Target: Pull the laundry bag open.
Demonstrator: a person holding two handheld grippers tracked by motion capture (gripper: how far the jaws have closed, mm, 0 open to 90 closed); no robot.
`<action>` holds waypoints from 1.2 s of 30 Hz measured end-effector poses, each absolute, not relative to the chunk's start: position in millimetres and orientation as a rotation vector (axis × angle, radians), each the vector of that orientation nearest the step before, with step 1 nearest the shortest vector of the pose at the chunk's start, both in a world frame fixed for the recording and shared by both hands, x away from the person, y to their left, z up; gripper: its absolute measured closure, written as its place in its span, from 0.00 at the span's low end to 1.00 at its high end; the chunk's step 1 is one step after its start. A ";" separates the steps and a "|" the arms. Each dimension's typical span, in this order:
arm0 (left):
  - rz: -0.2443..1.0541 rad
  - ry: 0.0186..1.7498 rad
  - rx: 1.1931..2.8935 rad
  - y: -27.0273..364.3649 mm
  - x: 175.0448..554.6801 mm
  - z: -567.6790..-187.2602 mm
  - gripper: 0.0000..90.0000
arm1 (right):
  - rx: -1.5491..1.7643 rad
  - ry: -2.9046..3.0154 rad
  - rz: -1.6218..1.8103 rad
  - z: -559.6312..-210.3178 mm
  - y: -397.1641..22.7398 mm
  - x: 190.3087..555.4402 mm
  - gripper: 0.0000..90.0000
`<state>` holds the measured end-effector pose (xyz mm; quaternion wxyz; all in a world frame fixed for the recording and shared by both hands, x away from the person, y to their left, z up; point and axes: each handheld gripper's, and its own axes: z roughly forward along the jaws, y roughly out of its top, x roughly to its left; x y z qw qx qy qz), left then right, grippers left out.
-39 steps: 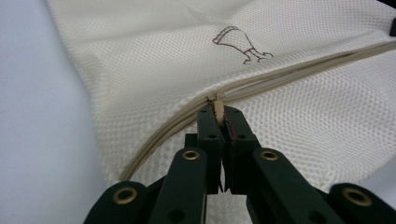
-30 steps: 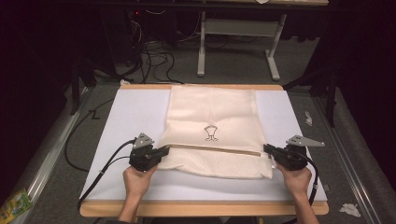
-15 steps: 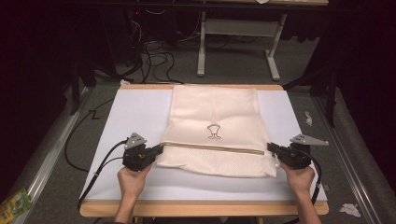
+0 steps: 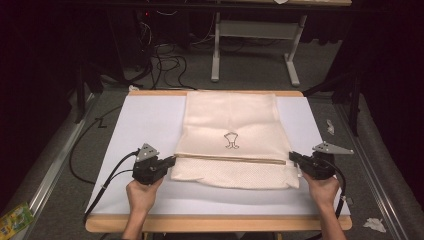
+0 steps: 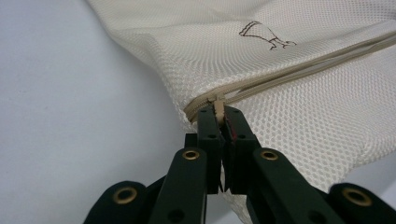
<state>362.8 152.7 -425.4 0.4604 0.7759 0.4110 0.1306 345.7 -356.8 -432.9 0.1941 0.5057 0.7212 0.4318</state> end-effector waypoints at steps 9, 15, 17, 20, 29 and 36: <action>0.317 1.022 1.909 157.5 360.0 -426.7 0.97 | 1.412 2.031 1.185 -432.2 -357.3 347.5 0.99; 0.289 1.013 1.891 159.1 356.0 -424.1 0.97 | 1.420 2.043 1.173 -431.5 -357.1 347.9 0.99; 0.283 1.015 1.900 158.8 357.1 -423.5 0.97 | 1.408 2.048 1.150 -430.2 -354.3 347.4 0.99; 0.284 1.018 1.911 158.7 357.1 -426.4 0.97 | 1.399 2.061 1.127 -430.3 -351.6 347.6 0.98; 0.254 1.017 1.922 158.7 354.9 -429.4 0.96 | 1.397 2.070 1.091 -436.5 -350.2 345.1 0.97; 0.263 1.018 1.925 160.1 352.6 -430.3 0.96 | 1.375 2.114 1.052 -442.1 -347.1 342.4 0.96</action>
